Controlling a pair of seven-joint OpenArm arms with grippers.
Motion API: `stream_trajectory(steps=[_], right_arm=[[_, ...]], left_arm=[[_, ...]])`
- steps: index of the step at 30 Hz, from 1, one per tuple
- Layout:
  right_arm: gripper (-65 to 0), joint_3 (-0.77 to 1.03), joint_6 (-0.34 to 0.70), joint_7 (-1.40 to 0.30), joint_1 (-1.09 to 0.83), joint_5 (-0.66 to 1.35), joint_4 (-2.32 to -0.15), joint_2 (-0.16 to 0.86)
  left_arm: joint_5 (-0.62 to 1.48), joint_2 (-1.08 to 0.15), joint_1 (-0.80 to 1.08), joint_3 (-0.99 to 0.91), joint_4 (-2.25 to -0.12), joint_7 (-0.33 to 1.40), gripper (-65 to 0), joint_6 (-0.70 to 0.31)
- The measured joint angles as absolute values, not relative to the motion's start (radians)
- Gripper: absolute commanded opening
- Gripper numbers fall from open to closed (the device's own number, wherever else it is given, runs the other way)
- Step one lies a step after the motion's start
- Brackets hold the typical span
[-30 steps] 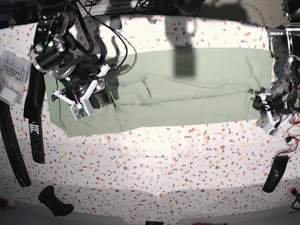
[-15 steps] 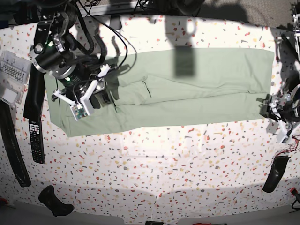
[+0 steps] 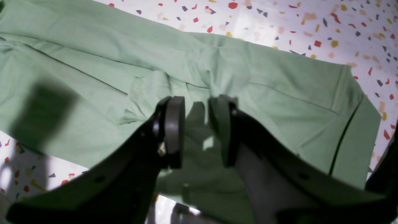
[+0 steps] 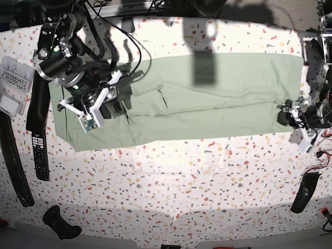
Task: Fold the T-shirt properly
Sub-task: 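Press and smooth the strip end with the left gripper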
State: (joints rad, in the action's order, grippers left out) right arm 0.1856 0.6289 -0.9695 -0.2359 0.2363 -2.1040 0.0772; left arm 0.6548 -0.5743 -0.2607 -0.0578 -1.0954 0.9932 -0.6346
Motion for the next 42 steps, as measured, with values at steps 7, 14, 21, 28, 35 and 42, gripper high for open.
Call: stream_trajectory(steps=[7,14,21,28,35,42], right_arm=[[-47.0,0.186,0.629,-0.97,-0.236,0.236,-2.104,0.077],[-47.0,0.186,0.629,-0.969,-0.236,0.236,-2.104,0.077],[-47.0,0.186,0.629,-0.97,-0.236,0.236,-2.104,0.078],[-47.0,0.186,0.629,-0.97,-0.236,0.236,-2.104,0.077],[-47.0,0.186,0.629,-0.97,-0.236,0.236,-2.104,0.077],[-47.0,0.186,0.629,-0.97,-0.236,0.236,-2.104,0.078]], left_arm=[[0.655,-0.576,-0.258,-0.058,-1.103,1.033,-46.1,-0.636],[0.677,-0.576,-0.259,-0.058,-1.103,0.972,-46.1,-0.692],[0.627,-0.576,-0.26,-0.058,-1.103,0.912,-46.1,-0.692],[0.451,-0.522,-0.258,-0.058,-1.104,0.889,-46.1,-0.693],[0.451,-0.497,-0.261,-0.058,-1.104,0.887,-46.1,-0.693],[0.532,-0.509,-0.26,-0.058,-1.104,0.889,-64.9,-0.693]])
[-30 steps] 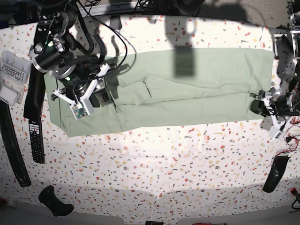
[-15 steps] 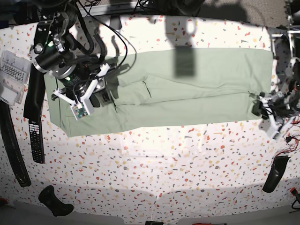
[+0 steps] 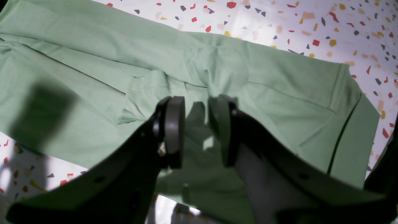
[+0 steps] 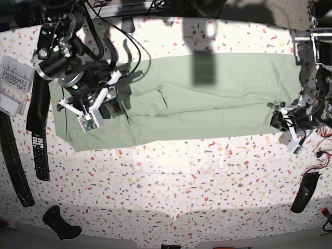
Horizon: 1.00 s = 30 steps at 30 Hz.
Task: Fold the T-shirt properly
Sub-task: 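Press and smooth the strip end with the left gripper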
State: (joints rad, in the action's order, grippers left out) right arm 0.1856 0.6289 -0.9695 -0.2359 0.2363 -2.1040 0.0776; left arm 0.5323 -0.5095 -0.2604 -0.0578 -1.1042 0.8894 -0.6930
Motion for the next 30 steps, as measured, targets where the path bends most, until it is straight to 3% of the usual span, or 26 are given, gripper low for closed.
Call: stream_trajectory(steps=[20,26,30], right_arm=[[-47.0,0.186,0.629,-0.967,-0.237,0.236,-2.105,0.077],[-47.0,0.186,0.63,-0.96,-0.238,0.236,-2.108,0.077],[-47.0,0.186,0.63,-0.952,-0.237,0.236,-2.108,0.077]], left_arm=[[1.298,-0.727,-0.185,-0.055,-1.25,1.338,-65.0,-0.692],[1.303,-0.766,0.006,-0.051,-1.461,1.348,-65.0,-0.691],[1.094,-0.806,0.11,-0.052,-1.622,1.243,-65.0,-0.693]])
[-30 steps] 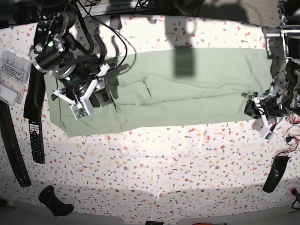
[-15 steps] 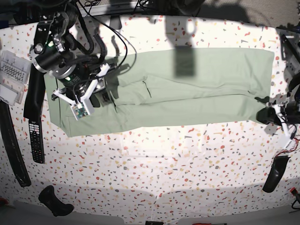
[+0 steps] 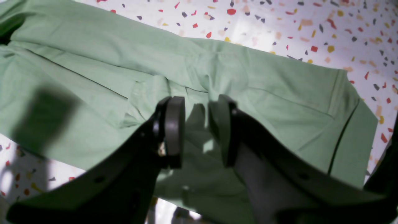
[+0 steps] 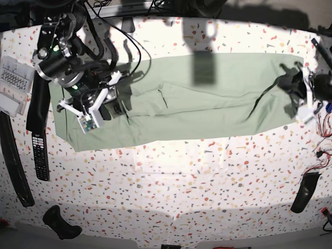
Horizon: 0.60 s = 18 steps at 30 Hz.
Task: Fold the T-shirt properly
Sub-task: 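Press and smooth the strip end with the left gripper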
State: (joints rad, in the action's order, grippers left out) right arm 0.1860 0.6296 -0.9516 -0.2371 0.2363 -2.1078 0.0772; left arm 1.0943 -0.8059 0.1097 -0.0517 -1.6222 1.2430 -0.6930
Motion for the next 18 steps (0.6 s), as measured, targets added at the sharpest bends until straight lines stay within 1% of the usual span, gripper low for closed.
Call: stream_trajectory(steps=[2,5,8,13,18], right_arm=[[-47.0,0.186,0.63,-0.952,-0.236,0.236,-2.108,0.077],[-47.0,0.186,0.629,-0.951,-0.236,0.236,-2.108,0.077],[-47.0,0.186,0.63,-0.951,-0.236,0.236,-2.108,0.077],[-47.0,0.186,0.63,-0.951,-0.236,0.236,-2.108,0.077],[-47.0,0.186,0.63,-0.951,-0.236,0.236,-2.108,0.078]], left_arm=[[0.955,-0.821,0.147,-0.052,-1.649,1.133,-65.0,-0.693],[0.805,-0.827,0.173,-0.052,-1.649,1.071,-65.0,-0.693],[0.725,-0.826,0.213,-0.052,-1.649,1.042,-65.0,-0.694],[0.563,-0.824,0.255,-0.052,-1.649,0.936,-65.0,-0.693],[0.508,-0.826,0.277,-0.052,-1.649,0.903,-65.0,-0.693]])
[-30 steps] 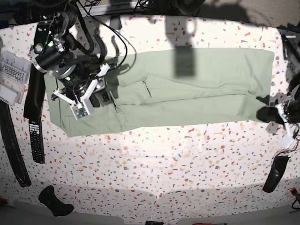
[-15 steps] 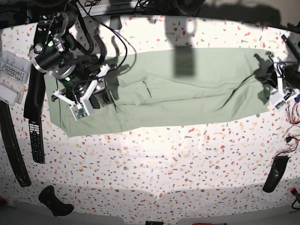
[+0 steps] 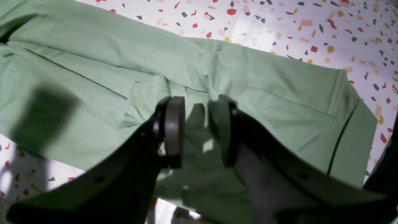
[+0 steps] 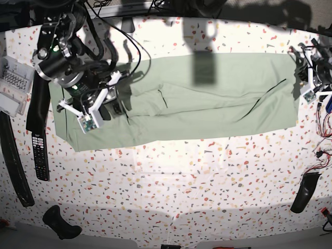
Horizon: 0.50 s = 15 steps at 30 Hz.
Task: Fold the T-shirt properly
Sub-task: 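Press and smooth the strip end with the left gripper, then grasp the strip end with the left gripper and lift it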
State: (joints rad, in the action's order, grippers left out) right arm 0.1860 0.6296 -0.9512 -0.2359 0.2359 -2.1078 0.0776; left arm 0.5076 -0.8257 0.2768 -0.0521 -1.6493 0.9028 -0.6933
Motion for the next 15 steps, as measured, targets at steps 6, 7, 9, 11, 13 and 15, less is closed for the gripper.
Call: stream_trajectory(steps=[6,7,9,11,13,15], right_arm=[[-47.0,0.186,0.63,-0.951,-0.236,0.236,-2.108,0.078],[-47.0,0.186,0.63,-0.951,-0.236,0.236,-2.108,0.078],[-47.0,0.186,0.63,-0.951,-0.236,0.236,-2.108,0.078],[-47.0,0.186,0.63,-0.951,-0.236,0.236,-2.108,0.077],[-47.0,0.186,0.63,-0.95,-0.236,0.236,-2.108,0.078],[-47.0,0.186,0.63,-0.951,-0.236,0.235,-2.107,0.078]], left_arm=[[0.519,-0.826,0.273,-0.058,-1.649,0.92,-65.0,-0.693],[0.519,-0.825,0.274,-0.069,-1.649,0.929,-65.0,-0.694],[0.519,-0.823,0.273,-0.113,-1.65,0.942,-65.0,-0.699],[0.521,-0.824,0.267,-0.171,-1.663,0.902,-65.0,-0.699],[0.594,-0.823,0.253,-0.224,-1.688,0.883,-65.0,-0.613],[0.727,-0.827,0.223,-0.258,-1.721,0.899,-57.1,-0.617]])
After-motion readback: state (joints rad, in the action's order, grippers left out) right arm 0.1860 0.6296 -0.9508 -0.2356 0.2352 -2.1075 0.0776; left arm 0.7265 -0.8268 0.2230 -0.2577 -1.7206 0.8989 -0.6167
